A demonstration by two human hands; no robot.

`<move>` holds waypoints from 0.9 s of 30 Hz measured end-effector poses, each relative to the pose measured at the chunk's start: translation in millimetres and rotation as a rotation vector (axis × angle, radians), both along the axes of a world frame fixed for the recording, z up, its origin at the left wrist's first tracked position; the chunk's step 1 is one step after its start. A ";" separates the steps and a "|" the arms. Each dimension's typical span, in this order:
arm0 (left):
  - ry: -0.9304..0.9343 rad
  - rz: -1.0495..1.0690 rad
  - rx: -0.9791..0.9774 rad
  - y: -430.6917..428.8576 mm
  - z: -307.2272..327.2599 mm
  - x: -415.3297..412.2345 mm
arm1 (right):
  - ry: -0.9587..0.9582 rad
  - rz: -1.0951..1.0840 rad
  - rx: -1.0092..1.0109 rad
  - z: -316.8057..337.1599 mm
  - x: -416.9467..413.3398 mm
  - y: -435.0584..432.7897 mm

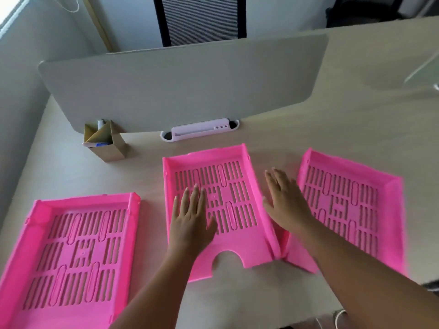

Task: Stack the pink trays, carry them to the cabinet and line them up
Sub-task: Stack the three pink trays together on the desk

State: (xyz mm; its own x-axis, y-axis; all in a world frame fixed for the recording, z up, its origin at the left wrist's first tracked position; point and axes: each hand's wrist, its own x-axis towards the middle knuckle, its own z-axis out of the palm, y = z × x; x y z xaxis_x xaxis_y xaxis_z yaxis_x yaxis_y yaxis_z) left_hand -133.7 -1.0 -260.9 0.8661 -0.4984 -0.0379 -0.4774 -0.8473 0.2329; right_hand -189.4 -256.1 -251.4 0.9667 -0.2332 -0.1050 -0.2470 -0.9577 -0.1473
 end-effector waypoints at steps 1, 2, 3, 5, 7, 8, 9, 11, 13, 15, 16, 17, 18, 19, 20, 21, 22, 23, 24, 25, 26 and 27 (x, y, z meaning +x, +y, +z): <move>-0.007 -0.051 -0.019 -12.8 3.9 3.0 | -0.006 -0.036 -0.036 4.7 -11.5 -11.9; -0.016 -0.097 -0.043 -27.2 7.7 4.2 | -0.006 -0.081 -0.068 8.9 -23.5 -24.3; -0.022 -0.144 -0.067 -42.4 11.4 3.4 | -0.007 -0.130 -0.096 12.4 -36.0 -36.5; -0.019 -0.246 -0.096 -74.8 18.1 -3.8 | -0.008 -0.245 -0.123 16.4 -63.3 -61.6; 0.000 -0.347 -0.093 -106.9 22.0 -15.4 | -0.005 -0.357 -0.136 17.6 -91.1 -84.5; 0.014 -0.386 -0.090 -122.9 22.7 -22.0 | 0.004 -0.399 -0.146 17.6 -104.0 -95.0; 0.034 -0.410 -0.091 -138.9 23.4 -28.9 | 0.023 -0.424 -0.156 17.2 -115.7 -105.2; 0.104 -0.410 -0.100 -169.2 22.5 -42.5 | 0.069 -0.450 -0.161 15.7 -134.8 -124.6; 0.182 -0.366 -0.089 -195.5 17.8 -53.0 | 0.101 -0.493 -0.120 13.1 -147.7 -143.9; 0.263 -0.279 -0.075 -215.8 10.3 -61.0 | 0.129 -0.545 -0.067 8.5 -157.4 -163.3; 0.305 -0.229 -0.069 -223.6 6.3 -64.8 | 0.140 -0.572 -0.042 5.7 -161.1 -172.7; 0.342 -0.187 -0.066 -230.5 1.8 -68.0 | 0.143 -0.600 -0.006 2.6 -164.4 -180.6; 0.372 -0.149 -0.063 -236.4 -1.8 -71.0 | 0.136 -0.635 0.051 -0.9 -167.3 -186.1; 0.391 -0.110 -0.064 -244.0 -5.6 -74.0 | 0.125 -0.669 0.136 -6.3 -171.4 -192.8; 0.396 -0.073 -0.057 -247.9 -8.1 -75.3 | 0.129 -0.666 0.195 -9.7 -174.7 -195.4; 0.380 -0.046 -0.044 -248.4 -9.4 -73.9 | 0.120 -0.665 0.232 -11.0 -175.6 -194.1; 0.359 -0.013 -0.031 -251.6 -10.0 -73.5 | 0.110 -0.623 0.187 -13.2 -177.1 -197.6; 0.352 0.024 -0.028 -255.7 -9.7 -73.2 | 0.088 -0.594 0.164 -15.7 -178.9 -203.6; 0.359 0.041 -0.026 -259.7 -7.4 -73.5 | 0.070 -0.578 0.177 -14.8 -179.7 -210.0; 0.367 0.036 -0.024 -263.9 -4.0 -73.9 | 0.056 -0.571 0.218 -10.5 -179.5 -216.0; 0.374 0.035 -0.036 -267.6 0.2 -74.2 | 0.040 -0.563 0.253 -4.7 -177.5 -223.7; 0.386 0.048 -0.058 -271.0 5.8 -73.0 | 0.011 -0.552 0.257 3.0 -173.5 -232.4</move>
State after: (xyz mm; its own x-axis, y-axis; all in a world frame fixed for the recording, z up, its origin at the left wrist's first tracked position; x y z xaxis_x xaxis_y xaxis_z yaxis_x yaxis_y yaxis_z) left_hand -206.7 -272.0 -255.1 0.8159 -0.4690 -0.3381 -0.3060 -0.8464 0.4358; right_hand -362.9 -488.5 -248.4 0.7090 -0.6653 -0.2339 -0.6997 -0.6219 -0.3518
